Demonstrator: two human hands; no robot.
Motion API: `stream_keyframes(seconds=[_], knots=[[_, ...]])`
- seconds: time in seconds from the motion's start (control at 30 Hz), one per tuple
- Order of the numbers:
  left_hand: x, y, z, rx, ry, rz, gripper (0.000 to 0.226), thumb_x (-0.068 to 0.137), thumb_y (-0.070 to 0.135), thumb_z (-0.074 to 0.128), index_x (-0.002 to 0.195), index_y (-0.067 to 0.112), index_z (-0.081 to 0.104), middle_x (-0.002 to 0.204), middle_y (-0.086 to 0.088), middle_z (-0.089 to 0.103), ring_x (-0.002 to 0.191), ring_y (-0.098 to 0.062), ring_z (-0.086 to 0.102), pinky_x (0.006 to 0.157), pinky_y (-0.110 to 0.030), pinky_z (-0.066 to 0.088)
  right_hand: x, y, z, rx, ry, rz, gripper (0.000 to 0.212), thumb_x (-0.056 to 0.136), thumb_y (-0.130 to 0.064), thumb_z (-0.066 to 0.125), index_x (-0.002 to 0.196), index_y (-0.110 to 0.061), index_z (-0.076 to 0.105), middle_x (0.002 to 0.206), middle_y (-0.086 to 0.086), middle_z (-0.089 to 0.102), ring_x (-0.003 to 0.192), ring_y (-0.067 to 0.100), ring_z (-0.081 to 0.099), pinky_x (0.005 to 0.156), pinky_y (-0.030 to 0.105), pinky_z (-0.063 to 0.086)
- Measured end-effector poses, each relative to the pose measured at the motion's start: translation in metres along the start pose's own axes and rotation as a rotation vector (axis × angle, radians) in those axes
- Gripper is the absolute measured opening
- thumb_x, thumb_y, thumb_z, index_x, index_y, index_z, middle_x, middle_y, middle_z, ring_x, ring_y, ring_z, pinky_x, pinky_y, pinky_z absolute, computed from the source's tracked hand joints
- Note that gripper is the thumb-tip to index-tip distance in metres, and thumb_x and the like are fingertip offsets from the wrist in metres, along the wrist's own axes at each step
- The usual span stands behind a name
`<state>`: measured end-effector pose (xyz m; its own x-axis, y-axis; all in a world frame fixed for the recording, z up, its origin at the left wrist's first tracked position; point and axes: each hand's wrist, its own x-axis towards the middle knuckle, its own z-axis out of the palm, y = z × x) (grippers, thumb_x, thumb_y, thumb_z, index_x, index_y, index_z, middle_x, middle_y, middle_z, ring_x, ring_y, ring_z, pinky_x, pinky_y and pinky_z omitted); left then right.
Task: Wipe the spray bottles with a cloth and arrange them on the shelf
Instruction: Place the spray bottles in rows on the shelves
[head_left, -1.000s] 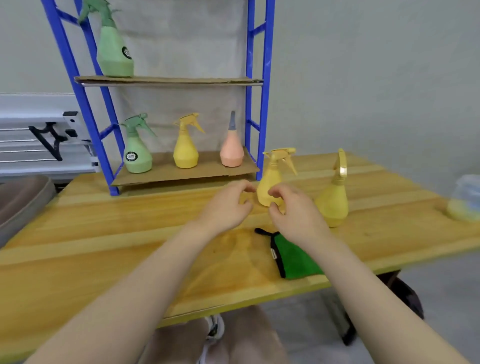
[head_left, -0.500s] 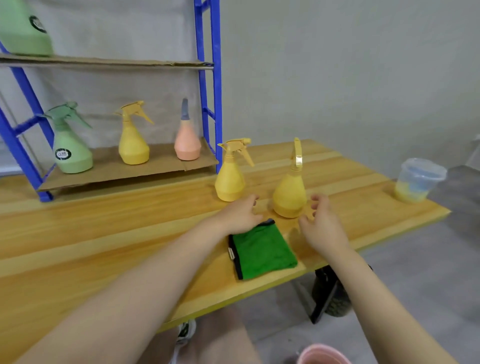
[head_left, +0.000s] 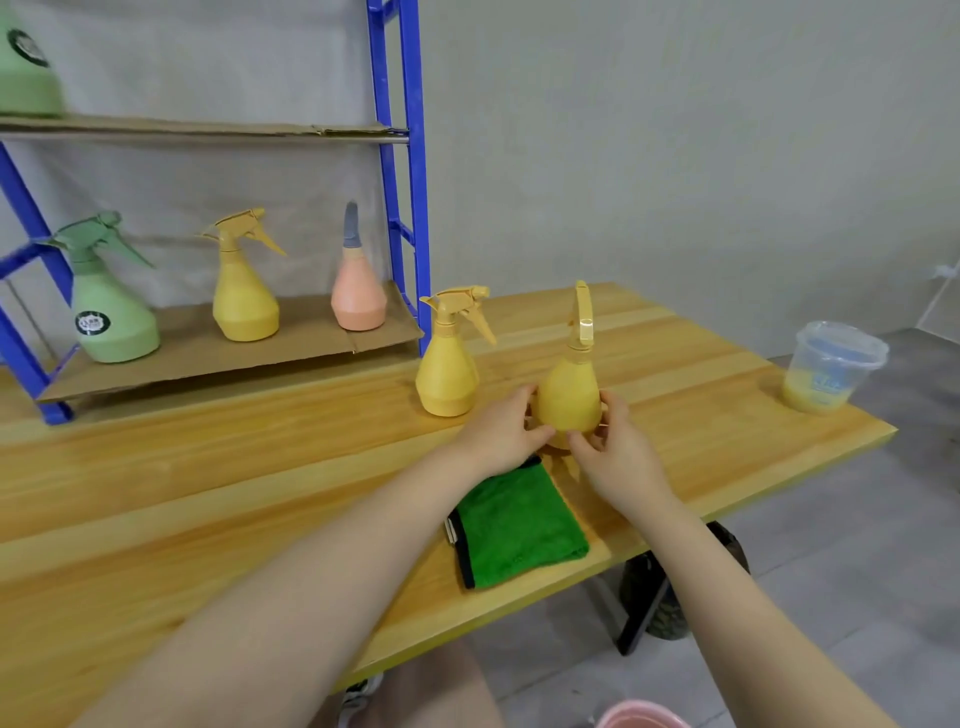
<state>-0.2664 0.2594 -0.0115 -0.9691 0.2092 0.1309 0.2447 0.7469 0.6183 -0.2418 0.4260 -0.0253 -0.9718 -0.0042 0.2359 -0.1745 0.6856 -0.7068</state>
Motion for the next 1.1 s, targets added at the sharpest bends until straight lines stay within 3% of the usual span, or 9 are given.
stream_keyframes(seconds=[0.3, 0.47, 0.6, 0.73, 0.9, 1.03, 1.1], knots=[[-0.037, 0.0, -0.023, -0.291, 0.242, 0.143, 0.061, 0.085, 0.032, 0.071, 0.137, 0.024, 0.042, 0.111, 0.008, 0.057, 0.091, -0.014, 0.061, 0.086, -0.038, 0.054, -0.027, -0.04, -0.006, 0.102, 0.174, -0.179, 0.07, 0.087, -0.032, 0.067, 0.146, -0.018, 0.033, 0.136, 0.001, 0.052, 0.119, 0.019, 0.054, 0.097, 0.042, 0.049], [-0.064, -0.01, -0.055, -0.346, 0.375, 0.175, 0.061, 0.081, 0.03, 0.073, 0.136, 0.026, 0.045, 0.111, 0.006, 0.058, 0.091, -0.012, 0.06, 0.083, -0.035, 0.054, -0.038, -0.084, 0.005, 0.173, 0.188, -0.245, 0.064, 0.085, -0.032, 0.068, 0.14, -0.022, 0.037, 0.122, -0.008, 0.053, 0.108, 0.016, 0.057, 0.091, 0.041, 0.051], [-0.084, -0.027, -0.1, -0.37, 0.472, 0.175, 0.059, 0.08, 0.029, 0.072, 0.134, 0.026, 0.048, 0.114, 0.006, 0.057, 0.098, -0.011, 0.061, 0.085, -0.038, 0.055, -0.028, -0.13, 0.024, 0.199, 0.175, -0.309, 0.064, 0.083, -0.034, 0.07, 0.138, -0.021, 0.041, 0.122, -0.004, 0.058, 0.106, 0.017, 0.059, 0.087, 0.03, 0.048], [-0.099, -0.047, -0.157, -0.332, 0.542, 0.155, 0.053, 0.082, 0.032, 0.072, 0.129, 0.035, 0.049, 0.11, 0.001, 0.06, 0.093, -0.013, 0.065, 0.085, -0.034, 0.056, -0.01, -0.186, 0.043, 0.208, 0.122, -0.388, 0.064, 0.084, -0.039, 0.067, 0.139, -0.02, 0.041, 0.122, -0.003, 0.059, 0.104, 0.017, 0.058, 0.084, 0.028, 0.046], [-0.119, -0.07, -0.236, -0.217, 0.673, 0.087, 0.051, 0.085, 0.033, 0.073, 0.13, 0.035, 0.05, 0.108, 0.004, 0.063, 0.094, -0.01, 0.064, 0.084, -0.028, 0.054, 0.01, -0.265, 0.064, 0.214, 0.06, -0.496, 0.061, 0.084, -0.046, 0.063, 0.137, -0.026, 0.04, 0.114, -0.005, 0.061, 0.096, 0.015, 0.06, 0.082, 0.038, 0.053], [-0.128, -0.073, -0.298, -0.026, 0.787, 0.034, 0.05, 0.089, 0.037, 0.067, 0.135, 0.026, 0.051, 0.112, 0.006, 0.064, 0.098, -0.005, 0.062, 0.081, -0.016, 0.049, 0.032, -0.328, 0.072, 0.222, 0.045, -0.604, 0.061, 0.086, -0.048, 0.062, 0.139, -0.025, 0.041, 0.128, -0.002, 0.059, 0.112, 0.019, 0.058, 0.091, 0.038, 0.051], [-0.126, -0.073, -0.326, 0.01, 0.83, 0.013, 0.047, 0.09, 0.039, 0.065, 0.132, 0.025, 0.051, 0.111, 0.007, 0.065, 0.098, -0.005, 0.063, 0.083, -0.021, 0.051, 0.048, -0.357, 0.073, 0.227, 0.031, -0.639, 0.061, 0.087, -0.049, 0.061, 0.139, -0.024, 0.04, 0.127, 0.001, 0.06, 0.111, 0.021, 0.058, 0.09, 0.041, 0.051]])
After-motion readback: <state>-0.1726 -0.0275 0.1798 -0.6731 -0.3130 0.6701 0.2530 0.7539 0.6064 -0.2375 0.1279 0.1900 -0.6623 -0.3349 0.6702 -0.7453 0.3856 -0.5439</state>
